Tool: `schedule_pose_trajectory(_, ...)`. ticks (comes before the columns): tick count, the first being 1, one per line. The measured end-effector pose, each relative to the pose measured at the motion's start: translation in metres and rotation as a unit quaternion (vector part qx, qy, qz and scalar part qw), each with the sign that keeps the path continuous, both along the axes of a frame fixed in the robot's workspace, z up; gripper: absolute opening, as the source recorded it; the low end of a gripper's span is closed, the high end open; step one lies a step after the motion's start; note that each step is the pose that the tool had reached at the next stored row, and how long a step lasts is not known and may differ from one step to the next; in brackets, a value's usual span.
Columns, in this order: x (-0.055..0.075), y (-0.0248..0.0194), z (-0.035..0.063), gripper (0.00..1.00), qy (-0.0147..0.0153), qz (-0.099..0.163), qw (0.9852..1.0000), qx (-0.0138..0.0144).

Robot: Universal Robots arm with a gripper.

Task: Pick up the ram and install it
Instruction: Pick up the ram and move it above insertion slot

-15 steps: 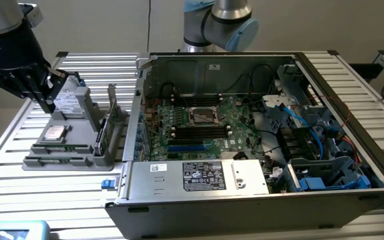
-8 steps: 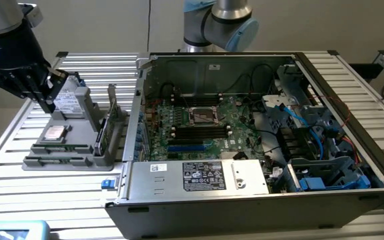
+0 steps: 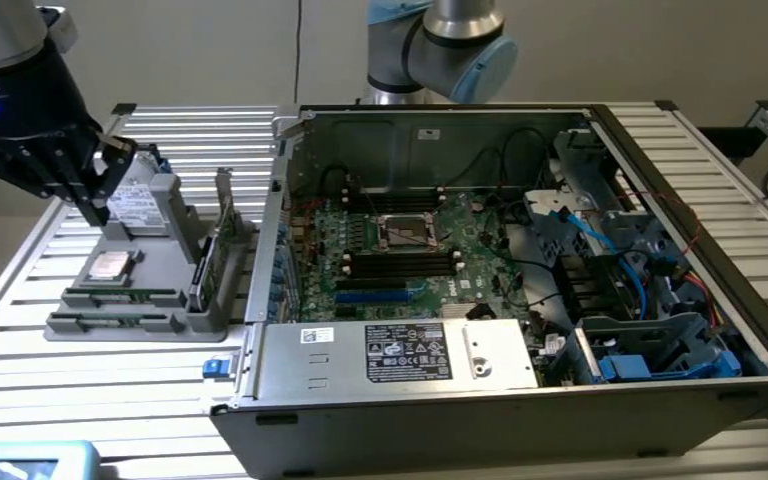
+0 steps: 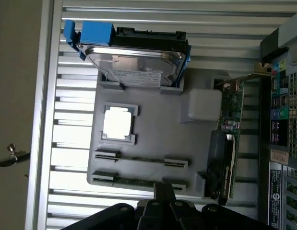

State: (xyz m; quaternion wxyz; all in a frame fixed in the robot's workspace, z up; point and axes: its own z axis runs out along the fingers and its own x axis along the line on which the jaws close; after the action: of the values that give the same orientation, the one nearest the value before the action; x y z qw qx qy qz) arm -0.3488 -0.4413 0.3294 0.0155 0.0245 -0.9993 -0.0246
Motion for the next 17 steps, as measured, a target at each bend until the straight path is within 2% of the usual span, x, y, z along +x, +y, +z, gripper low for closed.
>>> schedule_pose_trajectory(2, 0.0001, 0.0, -0.0001, 0.11, 0.0001, 0.018, 0.9998, 0.0023)
schedule_pose_trajectory(6, 0.0, 0.0, 0.0, 0.11, 0.0, 0.045, 0.9989, 0.0145)
schedule_pose_trajectory(8, 0.0, 0.0, -0.0001, 0.11, 0.0, 0.055, 0.9984, 0.0148)
schedule_pose_trajectory(11, 0.0, -0.0001, -0.0001, 0.11, 0.0003, 0.08, 0.9967, 0.0149)
schedule_pose_trajectory(14, 0.0, 0.0, -0.0001, 0.11, 0.0007, 0.107, 0.9941, 0.0148)
schedule_pose_trajectory(17, 0.0, 0.0, -0.0001, 0.11, 0.0011, 0.135, 0.9907, 0.0148)
